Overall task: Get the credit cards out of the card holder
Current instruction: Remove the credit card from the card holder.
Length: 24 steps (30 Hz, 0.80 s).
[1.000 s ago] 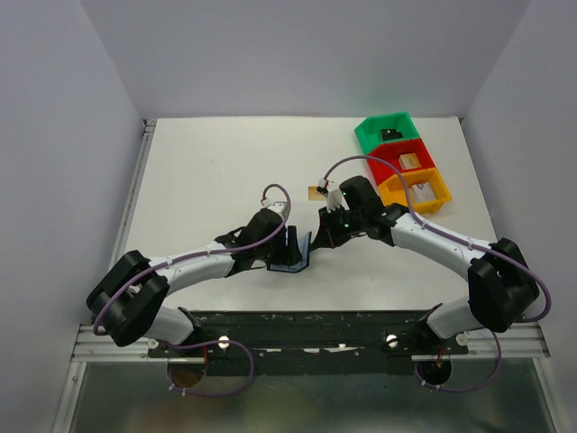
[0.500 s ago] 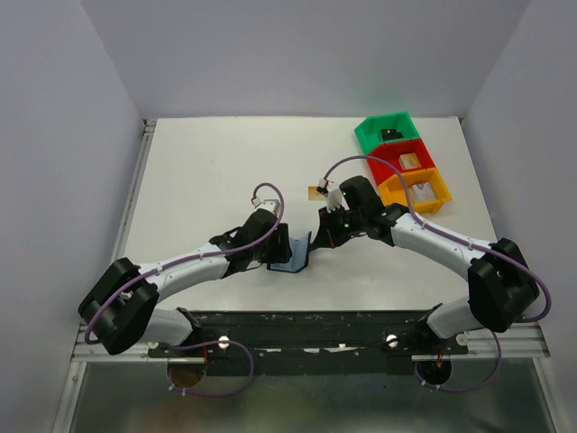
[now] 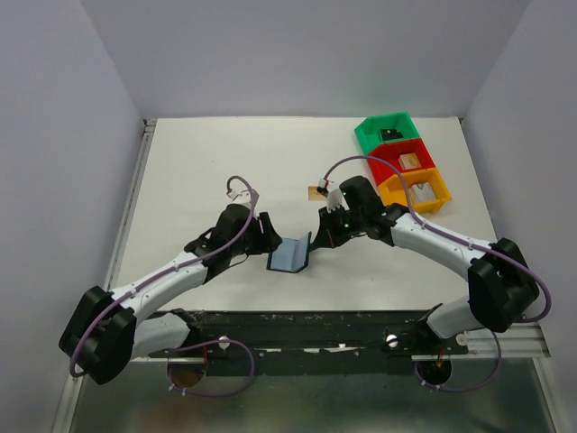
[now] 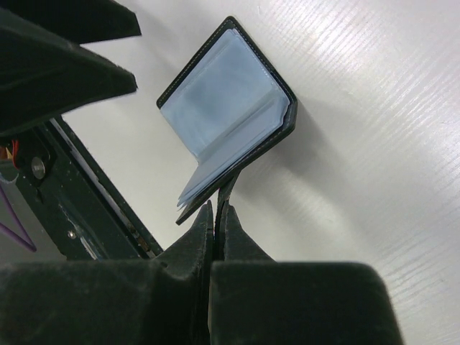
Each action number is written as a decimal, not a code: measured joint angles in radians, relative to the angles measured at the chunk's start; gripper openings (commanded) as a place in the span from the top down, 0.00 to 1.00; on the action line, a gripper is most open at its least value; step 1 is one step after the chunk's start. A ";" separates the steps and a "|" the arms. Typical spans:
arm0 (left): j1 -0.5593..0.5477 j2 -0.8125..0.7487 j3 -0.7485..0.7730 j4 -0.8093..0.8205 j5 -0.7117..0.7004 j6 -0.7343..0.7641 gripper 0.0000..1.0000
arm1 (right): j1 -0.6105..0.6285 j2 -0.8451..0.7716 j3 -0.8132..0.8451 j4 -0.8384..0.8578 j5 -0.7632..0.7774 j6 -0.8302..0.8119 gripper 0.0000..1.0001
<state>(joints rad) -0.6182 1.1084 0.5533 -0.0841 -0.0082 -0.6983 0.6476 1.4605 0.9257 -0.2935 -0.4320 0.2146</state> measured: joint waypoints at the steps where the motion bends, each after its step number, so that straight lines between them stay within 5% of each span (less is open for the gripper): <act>1: -0.003 0.014 0.004 0.027 0.032 0.008 0.38 | 0.000 0.000 0.000 0.000 0.000 0.000 1.00; 11: -0.104 0.197 0.062 0.127 0.224 0.058 0.34 | -0.002 0.002 -0.016 0.001 0.002 0.002 1.00; 24: -0.127 0.252 0.088 0.128 0.238 0.070 0.32 | -0.002 0.002 -0.016 0.000 0.002 0.002 0.99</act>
<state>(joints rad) -0.7448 1.3605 0.6415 0.0441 0.2295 -0.6281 0.6460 1.4620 0.9092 -0.2932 -0.4305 0.2165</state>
